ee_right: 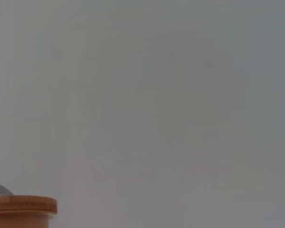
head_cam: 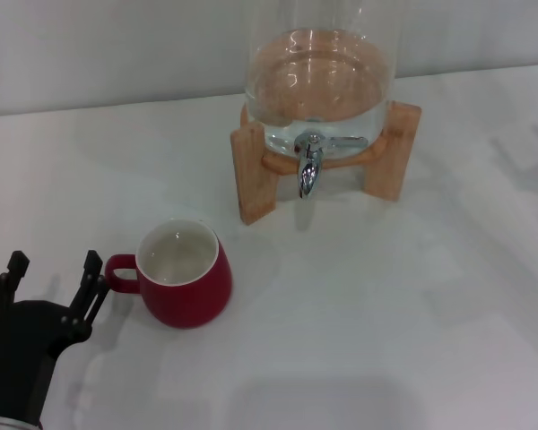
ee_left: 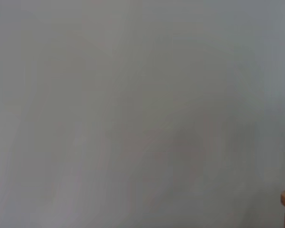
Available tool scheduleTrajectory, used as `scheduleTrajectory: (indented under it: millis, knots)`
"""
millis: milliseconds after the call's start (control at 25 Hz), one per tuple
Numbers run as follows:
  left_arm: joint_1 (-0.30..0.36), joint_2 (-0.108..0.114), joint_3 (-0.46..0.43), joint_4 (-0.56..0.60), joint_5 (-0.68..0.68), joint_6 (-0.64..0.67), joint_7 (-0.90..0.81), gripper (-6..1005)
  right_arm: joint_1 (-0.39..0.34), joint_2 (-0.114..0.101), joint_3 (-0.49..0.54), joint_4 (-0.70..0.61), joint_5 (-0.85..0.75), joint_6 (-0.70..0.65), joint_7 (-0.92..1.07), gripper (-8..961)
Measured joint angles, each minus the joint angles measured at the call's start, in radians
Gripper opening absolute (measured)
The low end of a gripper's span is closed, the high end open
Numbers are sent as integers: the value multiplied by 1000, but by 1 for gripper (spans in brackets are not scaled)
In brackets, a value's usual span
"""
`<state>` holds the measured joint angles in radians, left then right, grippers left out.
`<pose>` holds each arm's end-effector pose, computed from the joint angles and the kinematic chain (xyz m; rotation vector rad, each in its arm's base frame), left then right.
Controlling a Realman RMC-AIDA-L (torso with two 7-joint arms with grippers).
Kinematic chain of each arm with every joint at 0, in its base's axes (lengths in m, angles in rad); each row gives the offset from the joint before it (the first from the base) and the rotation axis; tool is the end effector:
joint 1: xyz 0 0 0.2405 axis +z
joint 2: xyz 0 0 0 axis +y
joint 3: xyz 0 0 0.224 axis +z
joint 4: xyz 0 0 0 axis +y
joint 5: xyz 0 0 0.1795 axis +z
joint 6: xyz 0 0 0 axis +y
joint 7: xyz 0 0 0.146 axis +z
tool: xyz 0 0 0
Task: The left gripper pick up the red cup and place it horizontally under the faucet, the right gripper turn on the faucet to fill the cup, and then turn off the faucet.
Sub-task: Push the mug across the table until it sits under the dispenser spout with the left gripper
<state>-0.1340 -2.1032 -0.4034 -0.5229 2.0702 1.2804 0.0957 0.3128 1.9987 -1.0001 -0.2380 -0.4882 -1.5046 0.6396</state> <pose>-0.2487 0.2143 -0.0456 -1.6878 -0.6075 -0.8017 0.2850 0.2810 0.1149 -1.4844 0.4037 1.0993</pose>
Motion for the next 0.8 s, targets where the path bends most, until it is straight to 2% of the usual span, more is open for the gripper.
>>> scheduleTrajectory:
  millis: [800]
  knots:
    - [31,0,14,-14,1,-16,2,878,7,0,0,-8,3,0,2,780]
